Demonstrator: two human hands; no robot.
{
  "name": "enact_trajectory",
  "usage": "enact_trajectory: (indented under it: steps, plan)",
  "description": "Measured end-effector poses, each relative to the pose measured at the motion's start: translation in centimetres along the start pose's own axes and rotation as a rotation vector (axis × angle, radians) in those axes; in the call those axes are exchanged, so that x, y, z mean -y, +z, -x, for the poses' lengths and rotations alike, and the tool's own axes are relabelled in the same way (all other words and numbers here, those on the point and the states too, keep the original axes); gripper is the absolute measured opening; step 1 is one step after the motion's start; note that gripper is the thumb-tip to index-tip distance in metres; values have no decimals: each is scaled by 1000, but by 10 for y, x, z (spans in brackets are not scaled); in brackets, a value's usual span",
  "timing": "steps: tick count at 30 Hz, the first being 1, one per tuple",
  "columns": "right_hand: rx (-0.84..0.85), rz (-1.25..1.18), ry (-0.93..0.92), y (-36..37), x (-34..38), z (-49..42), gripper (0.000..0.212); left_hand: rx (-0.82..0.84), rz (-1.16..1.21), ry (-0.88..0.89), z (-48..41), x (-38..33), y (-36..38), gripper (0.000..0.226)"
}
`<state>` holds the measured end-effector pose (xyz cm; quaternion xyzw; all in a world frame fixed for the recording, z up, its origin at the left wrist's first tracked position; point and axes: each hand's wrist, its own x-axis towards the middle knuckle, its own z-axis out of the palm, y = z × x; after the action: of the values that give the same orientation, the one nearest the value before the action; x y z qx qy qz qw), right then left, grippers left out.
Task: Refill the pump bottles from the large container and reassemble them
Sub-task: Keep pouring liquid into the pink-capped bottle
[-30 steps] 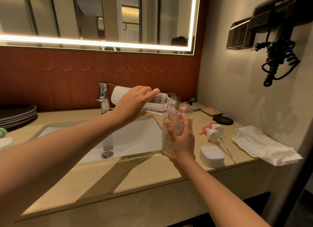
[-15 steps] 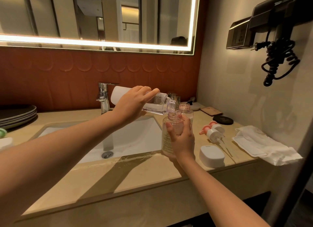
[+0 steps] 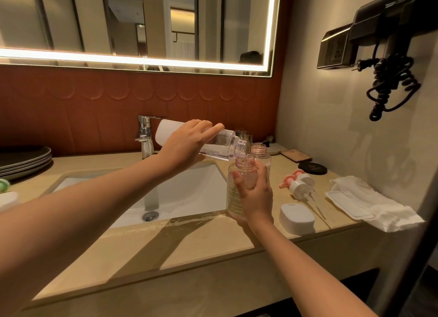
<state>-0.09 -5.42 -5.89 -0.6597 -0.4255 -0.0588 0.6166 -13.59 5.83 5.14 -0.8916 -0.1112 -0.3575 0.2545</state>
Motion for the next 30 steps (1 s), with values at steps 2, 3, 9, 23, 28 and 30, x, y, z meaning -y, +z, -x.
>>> enact_trajectory:
  steps: [2, 3, 9, 23, 28, 30]
  plan:
    - [1, 2, -6, 1, -1, 0, 80, 0, 4, -1, 0, 0, 0, 76]
    - [0, 4, -4, 1, -1, 0, 82, -3, 5, -1, 0, 0, 0, 76]
    - [-7, 11, 5, 1, 0, 0, 76, -9, 7, 3, -1, 0, -1, 76]
    - [-8, 2, -1, 1, 2, 0, 85, 1, 1, -12, 0, -1, 0, 75]
    - [-15, 0, 0, 1, 1, 0, 76, 0, 1, -14, -1, -1, 0, 74]
    - [-16, 5, 2, 1, 1, -1, 77, -2, 1, -16, 0, -1, 0, 73]
